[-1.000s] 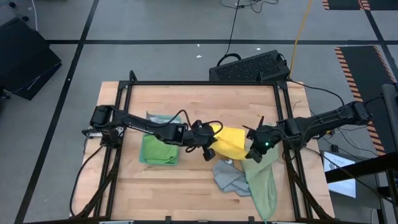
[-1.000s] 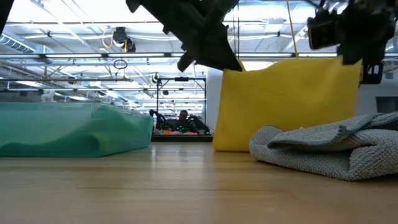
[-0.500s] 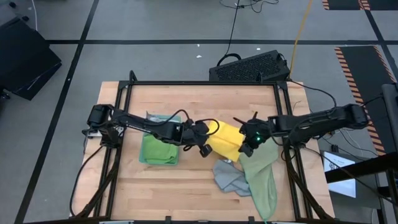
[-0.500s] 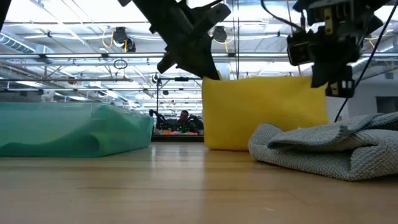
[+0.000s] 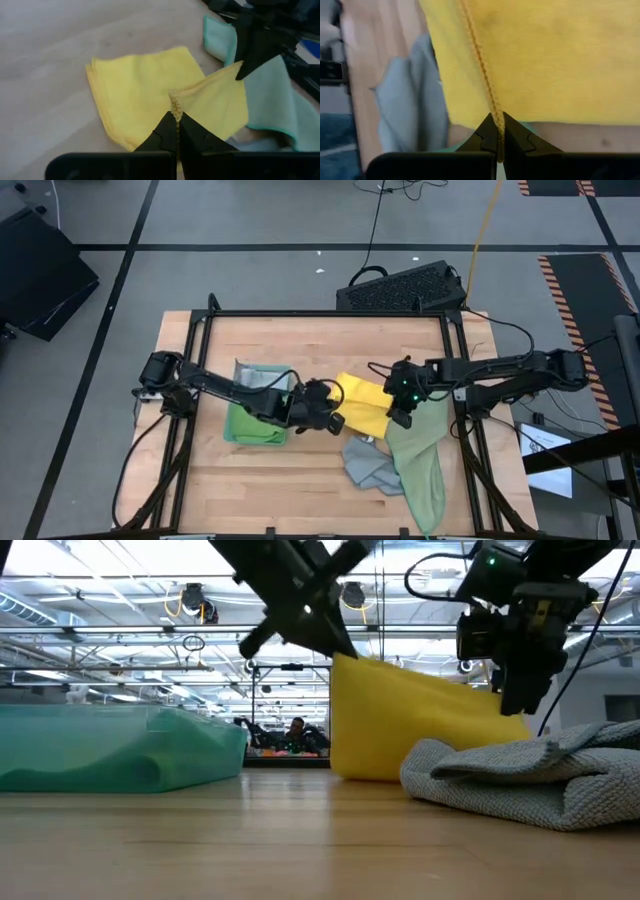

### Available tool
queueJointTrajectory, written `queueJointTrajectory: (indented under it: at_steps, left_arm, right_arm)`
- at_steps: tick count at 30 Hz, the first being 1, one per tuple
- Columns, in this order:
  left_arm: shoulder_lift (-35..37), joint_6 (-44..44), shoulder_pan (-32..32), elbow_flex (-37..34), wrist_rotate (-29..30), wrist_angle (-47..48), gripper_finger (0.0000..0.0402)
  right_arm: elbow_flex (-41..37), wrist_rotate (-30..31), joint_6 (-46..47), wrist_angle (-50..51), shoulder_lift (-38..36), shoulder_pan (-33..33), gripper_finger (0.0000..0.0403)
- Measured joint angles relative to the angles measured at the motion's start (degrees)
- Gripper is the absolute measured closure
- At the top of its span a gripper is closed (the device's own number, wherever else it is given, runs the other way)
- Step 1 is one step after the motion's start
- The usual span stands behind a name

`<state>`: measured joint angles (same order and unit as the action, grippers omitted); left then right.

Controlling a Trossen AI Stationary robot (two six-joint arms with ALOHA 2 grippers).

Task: Fold microfiber towels
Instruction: Fold the yellow microfiber cloth

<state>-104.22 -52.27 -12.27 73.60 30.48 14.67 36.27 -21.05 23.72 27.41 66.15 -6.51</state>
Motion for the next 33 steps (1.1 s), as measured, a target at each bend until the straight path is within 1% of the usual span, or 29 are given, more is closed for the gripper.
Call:
queueJointTrajectory:
  at_steps: [2, 4, 5, 7, 9, 11, 15, 16, 18, 21, 23, 25, 28, 33]
  left_arm:
    - [-0.88, 2.00, 0.99, 0.00, -0.81, -0.33, 0.0399]
    - [-1.18, 3.20, 2.08, -0.22, -0.96, 0.25, 0.0399]
    - [-1.41, 3.67, 2.74, -0.13, -0.89, -0.89, 0.0399]
    - [-1.54, 4.50, 4.20, 0.01, -1.07, -1.65, 0.0398]
    - [-1.71, 5.34, 5.72, -0.07, -2.01, -1.66, 0.0399]
    - [-1.71, 6.90, 6.90, -0.09, -2.58, -2.22, 0.0399]
    - [-1.69, 10.86, 8.75, -0.09, -7.82, -2.83, 0.0398]
    - [-1.69, 10.81, 9.00, -0.09, -9.26, -3.14, 0.0399]
    - [-1.69, 9.08, 8.99, -0.09, -11.04, -4.59, 0.0399]
    - [-1.69, 6.22, 7.02, -0.09, -11.57, -5.31, 0.0397]
    - [-1.67, 5.32, 5.75, -0.09, -11.45, -5.35, 0.0399]
    - [-1.65, 6.34, 5.31, -0.09, -10.96, -5.31, 0.0398]
    - [-1.65, 9.93, 6.34, -0.09, -10.47, -4.36, 0.0395]
    - [-3.22, 14.52, 10.59, -0.43, -11.55, -2.99, 0.0398]
  right_arm:
    - [0.00, -0.06, -3.56, -0.08, 0.00, -1.10, 0.0402]
    - [0.00, 0.05, -5.63, -1.41, 0.04, -1.93, 0.0402]
    - [0.00, 0.03, -6.30, -1.47, 0.04, -2.51, 0.0402]
    - [-0.07, 0.33, -6.83, -1.10, 0.04, -3.81, 0.0402]
    - [-0.07, 2.44, -7.01, -0.92, 0.04, -4.93, 0.0402]
    - [-0.07, 3.03, -7.08, -0.60, 0.00, -5.83, 0.0402]
    - [-0.05, 2.77, -5.30, 0.60, -0.02, -6.62, 0.0402]
    - [-0.05, 2.36, -4.87, 0.68, -0.04, -6.62, 0.0402]
    - [-0.07, -0.66, -2.96, 1.06, -0.38, -6.60, 0.0402]
    - [-0.07, -5.55, 2.55, 0.90, -0.62, -5.82, 0.0402]
    - [-0.07, -5.94, 4.35, 0.89, -0.66, -4.68, 0.0399]
    - [-0.07, -4.01, 4.57, 0.89, -0.66, -3.94, 0.0397]
    - [-0.07, 0.90, 3.03, 0.80, -0.66, -4.40, 0.0398]
    - [-0.07, 5.78, -2.15, 0.33, 0.31, -7.33, 0.0400]
